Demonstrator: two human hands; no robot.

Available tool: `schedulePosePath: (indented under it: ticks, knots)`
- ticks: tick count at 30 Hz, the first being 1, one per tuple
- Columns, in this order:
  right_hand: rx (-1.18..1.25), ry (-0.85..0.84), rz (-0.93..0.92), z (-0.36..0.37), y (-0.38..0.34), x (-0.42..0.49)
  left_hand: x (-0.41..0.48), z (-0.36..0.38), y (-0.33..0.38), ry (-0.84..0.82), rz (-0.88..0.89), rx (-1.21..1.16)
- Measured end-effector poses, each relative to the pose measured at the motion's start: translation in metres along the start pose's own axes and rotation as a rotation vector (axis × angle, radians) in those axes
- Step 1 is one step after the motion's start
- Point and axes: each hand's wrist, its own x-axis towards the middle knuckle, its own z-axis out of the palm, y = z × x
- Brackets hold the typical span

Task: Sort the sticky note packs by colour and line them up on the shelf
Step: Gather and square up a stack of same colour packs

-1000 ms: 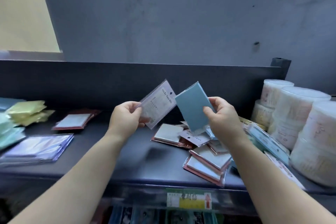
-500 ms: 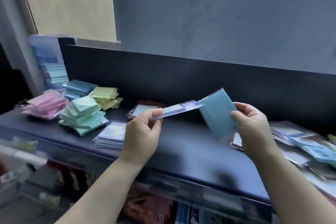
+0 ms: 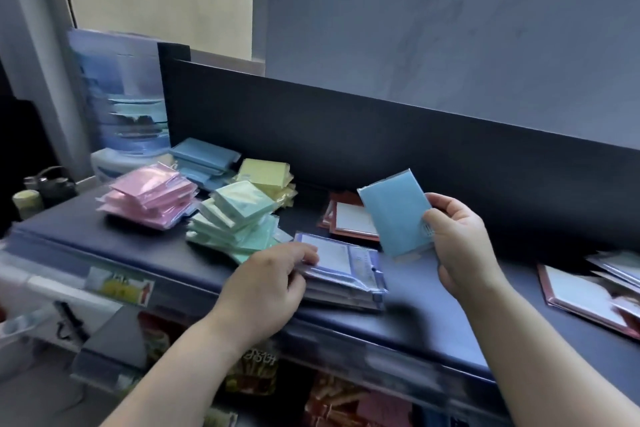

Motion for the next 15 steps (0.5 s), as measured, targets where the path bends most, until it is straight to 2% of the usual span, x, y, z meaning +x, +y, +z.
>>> schedulePosePath:
  ticks: [2, 5, 11, 15]
  knots:
    - [-0.013, -0.020, 0.003, 0.017, 0.000, -0.002, 0.000, -0.006, -0.008, -0.075, 0.024, 0.051]
    - [-0.042, -0.051, 0.015, 0.039, -0.002, -0.002, 0.000, -0.012, -0.017, -0.061, 0.036, 0.060]
    - [-0.096, -0.124, 0.057, 0.073, -0.004, 0.007, 0.013, -0.032, -0.035, 0.314, 0.145, 0.053]
    - [-0.096, -0.142, 0.038, 0.108, -0.012, 0.025, 0.035, -0.059, -0.070, 0.376, 0.036, 0.178]
